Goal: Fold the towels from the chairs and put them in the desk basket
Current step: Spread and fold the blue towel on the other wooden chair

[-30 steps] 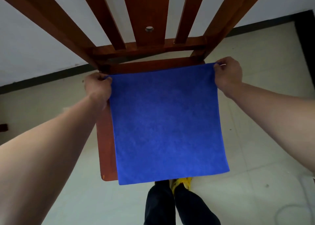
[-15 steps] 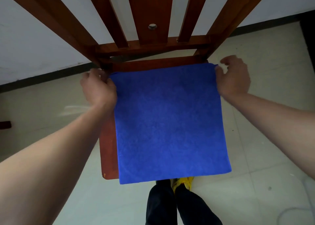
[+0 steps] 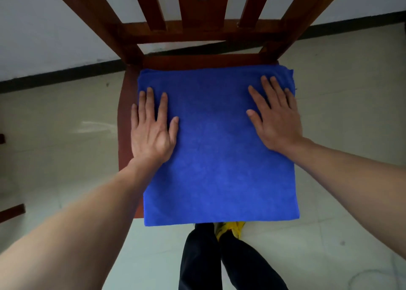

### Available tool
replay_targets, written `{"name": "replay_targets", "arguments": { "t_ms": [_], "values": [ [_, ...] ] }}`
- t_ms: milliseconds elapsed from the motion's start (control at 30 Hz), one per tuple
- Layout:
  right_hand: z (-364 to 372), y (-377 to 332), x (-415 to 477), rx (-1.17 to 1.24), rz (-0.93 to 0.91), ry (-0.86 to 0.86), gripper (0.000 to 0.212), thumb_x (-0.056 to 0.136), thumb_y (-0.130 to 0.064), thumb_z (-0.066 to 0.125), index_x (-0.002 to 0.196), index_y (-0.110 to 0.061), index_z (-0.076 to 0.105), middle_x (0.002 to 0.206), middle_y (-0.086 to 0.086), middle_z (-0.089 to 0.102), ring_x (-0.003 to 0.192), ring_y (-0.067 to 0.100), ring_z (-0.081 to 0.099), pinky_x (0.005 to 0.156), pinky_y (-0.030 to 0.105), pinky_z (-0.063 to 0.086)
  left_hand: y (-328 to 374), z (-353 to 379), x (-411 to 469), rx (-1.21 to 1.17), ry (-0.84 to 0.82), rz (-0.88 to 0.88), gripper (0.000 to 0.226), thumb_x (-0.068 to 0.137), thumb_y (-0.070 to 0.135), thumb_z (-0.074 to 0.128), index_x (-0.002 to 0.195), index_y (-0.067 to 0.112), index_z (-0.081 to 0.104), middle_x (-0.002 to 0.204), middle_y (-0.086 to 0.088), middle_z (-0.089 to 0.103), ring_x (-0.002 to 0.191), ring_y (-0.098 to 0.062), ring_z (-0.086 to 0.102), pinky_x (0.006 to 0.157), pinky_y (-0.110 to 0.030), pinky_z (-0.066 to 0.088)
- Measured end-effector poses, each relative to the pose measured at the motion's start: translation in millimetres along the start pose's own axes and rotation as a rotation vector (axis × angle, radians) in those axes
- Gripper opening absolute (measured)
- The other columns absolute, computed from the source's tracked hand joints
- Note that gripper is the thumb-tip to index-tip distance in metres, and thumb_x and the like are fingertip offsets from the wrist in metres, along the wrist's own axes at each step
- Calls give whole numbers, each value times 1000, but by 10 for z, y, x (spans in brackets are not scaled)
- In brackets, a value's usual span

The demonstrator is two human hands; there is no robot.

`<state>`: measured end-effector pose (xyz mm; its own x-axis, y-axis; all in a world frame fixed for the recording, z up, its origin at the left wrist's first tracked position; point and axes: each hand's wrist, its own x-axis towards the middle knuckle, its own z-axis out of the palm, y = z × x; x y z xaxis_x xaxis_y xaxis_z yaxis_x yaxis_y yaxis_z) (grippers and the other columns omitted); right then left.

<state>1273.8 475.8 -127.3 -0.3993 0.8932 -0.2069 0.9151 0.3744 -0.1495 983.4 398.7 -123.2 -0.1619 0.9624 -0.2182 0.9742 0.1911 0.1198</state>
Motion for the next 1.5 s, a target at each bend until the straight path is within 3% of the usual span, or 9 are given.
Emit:
{"name": "replay_targets", "arguments": {
  "t_ms": [267, 400, 500, 567, 633, 800, 1000, 1233, 1500],
  "values": [
    [-190, -73, -1063, 330, 535, -142, 73, 93, -52, 49, 152, -22, 18, 159, 9, 18, 141, 31, 27, 103, 50, 37, 70, -143, -1137, -180, -46, -291, 50, 89, 33, 61, 130, 7, 51, 144, -23, 39, 130, -42, 38, 100, -50, 36],
    [-115, -282, -1716, 733, 998, -193, 82, 82, -55, 65, 146, -17, 31, 140, 11, 50, 121, 32, 55, 94, 40, 46, 174, -261, -1795, -306, -118, -729, 53, 79, 33, 74, 120, 8, 51, 123, -18, 48, 114, -39, 47, 88, -49, 42],
    [-45, -451, -1998, 1186, 1307, -119, 48, 80, -42, 74, 117, -17, 58, 112, 6, 67, 95, 24, 66, 79, 39, 56, 167, -177, -2023, -783, -148, -1328, 76, 72, 37, 81, 130, 10, 41, 128, -16, 50, 116, -37, 52, 90, -48, 46],
    [-36, -492, -2089, 1315, 1362, -99, 21, 85, -25, 74, 101, -16, 64, 98, 4, 70, 83, 22, 68, 67, 33, 56, 107, -89, -2047, -1269, -227, -1475, 71, 76, 31, 80, 133, 8, 43, 128, -13, 55, 112, -31, 58, 86, -43, 51],
    [-21, -477, -2141, 1352, 1396, -79, 15, 83, -19, 75, 94, -13, 66, 88, 5, 71, 74, 20, 68, 61, 29, 52, 39, -32, -1987, -1535, -307, -1424, 45, 83, 19, 73, 122, 5, 54, 120, -12, 62, 96, -23, 64, 74, -35, 53],
    [-46, -503, -2195, 1436, 1492, -11, 21, 81, -18, 78, 91, -7, 62, 72, 6, 64, 59, 14, 59, 56, 26, 48, -41, -37, -1883, -1576, -327, -1454, 21, 81, 13, 75, 95, 6, 60, 76, -5, 61, 46, -9, 54, 46, -19, 53],
    [-169, -764, -2250, 1520, 1481, 100, 15, 84, -11, 74, 89, -10, 60, 94, 11, 70, 81, 25, 71, 61, 29, 54, -211, -226, -2095, -1709, -170, -1394, 20, 89, 9, 64, 108, 8, 58, 102, -4, 68, 86, -18, 68, 63, -26, 53],
    [-440, -1216, -2603, 1426, 1448, 166, 17, 84, -13, 73, 81, -10, 56, 71, 12, 66, 42, 8, 60, 41, 20, 45, -430, -602, -2576, -1474, -100, -1409, 21, 89, 8, 64, 107, 3, 54, 99, -14, 65, 64, -19, 64, 46, -20, 54],
    [-761, -1417, -2884, 1345, 1419, 323, 17, 87, -11, 68, 98, -15, 56, 69, 6, 59, 43, 11, 48, 34, 17, 39, -486, -955, -2844, -1319, -35, -1294, 15, 93, 5, 54, 104, 11, 47, 73, -9, 59, 30, -9, 52, 40, -20, 44]
  ]
}}
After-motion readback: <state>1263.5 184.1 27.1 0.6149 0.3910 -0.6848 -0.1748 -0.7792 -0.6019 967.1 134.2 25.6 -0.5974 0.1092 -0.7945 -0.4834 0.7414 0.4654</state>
